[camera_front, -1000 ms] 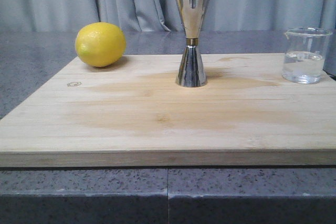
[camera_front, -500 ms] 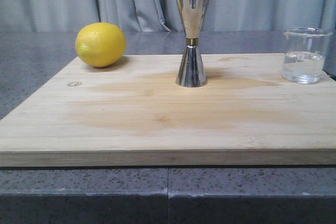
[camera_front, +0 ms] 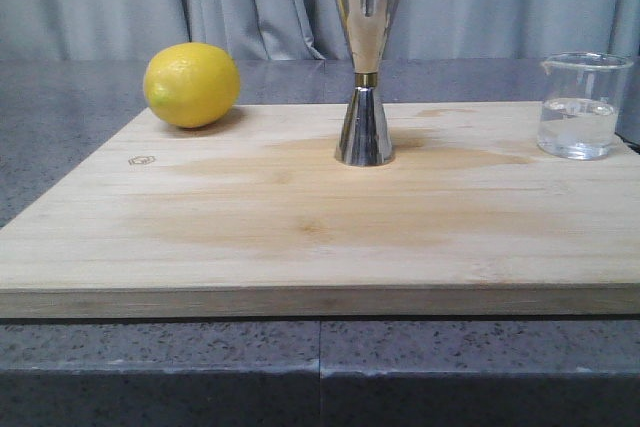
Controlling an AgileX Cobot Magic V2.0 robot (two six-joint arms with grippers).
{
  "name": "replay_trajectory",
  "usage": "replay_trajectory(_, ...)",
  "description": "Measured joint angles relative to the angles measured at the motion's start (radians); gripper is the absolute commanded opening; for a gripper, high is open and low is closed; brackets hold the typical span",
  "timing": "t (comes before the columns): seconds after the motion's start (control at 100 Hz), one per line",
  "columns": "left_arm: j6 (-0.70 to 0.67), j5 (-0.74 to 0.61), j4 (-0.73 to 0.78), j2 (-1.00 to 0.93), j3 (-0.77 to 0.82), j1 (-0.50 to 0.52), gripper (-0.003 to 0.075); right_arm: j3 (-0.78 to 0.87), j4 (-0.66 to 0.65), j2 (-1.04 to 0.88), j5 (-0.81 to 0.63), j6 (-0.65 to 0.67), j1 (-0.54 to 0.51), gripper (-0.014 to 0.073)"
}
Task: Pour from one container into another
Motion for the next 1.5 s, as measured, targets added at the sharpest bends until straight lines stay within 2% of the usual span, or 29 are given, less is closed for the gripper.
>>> replay_trajectory(0.48, 0.0, 0.002, 0.0, 0.0, 0.0, 0.0, -0.0018, 0.0, 0.0, 0.0, 0.023, 0.0, 0.0, -0.007)
replay_trajectory(0.56, 0.0, 0.012, 0.0, 0.0, 0.0, 0.0, 0.0002, 0.0, 0.0, 0.0, 0.03, 0.0, 0.0, -0.002)
replay_trajectory(0.61, 0.0, 0.016, 0.0, 0.0, 0.0, 0.0, 0.0058, 0.0, 0.0, 0.0, 0.03, 0.0, 0.0, 0.0066)
replay_trajectory(0.66, 0.0, 0.018, 0.0, 0.0, 0.0, 0.0, 0.0147, 0.0, 0.0, 0.0, 0.03, 0.0, 0.0, 0.0164)
replay_trajectory(0.77, 0.0, 0.018, 0.008, 0.0, 0.0, 0.0, 0.0404, 0.0, -0.002, 0.0, 0.03, 0.0, 0.0, 0.0374)
replay_trajectory(0.83, 0.0, 0.018, 0.009, 0.0, 0.0, 0.0, 0.0506, 0.0, -0.006, 0.0, 0.03, 0.0, 0.0, 0.044)
replay_trajectory(0.88, 0.0, 0.018, 0.01, 0.0, 0.0, 0.0, 0.0541, 0.0, -0.008, 0.0, 0.03, 0.0, 0.0, 0.0468)
replay_trajectory(1.34, 0.0, 0.02, 0.01, 0.0, 0.0, 0.0, 0.0438, 0.0, -0.011, 0.0, 0.03, 0.0, 0.0, 0.047)
replay_trajectory(1.5, 0.0, 0.016, 0.0, 0.0, 0.0, 0.0, 0.0431, 0.0, -0.011, 0.0, 0.056, 0.0, 0.0, 0.047)
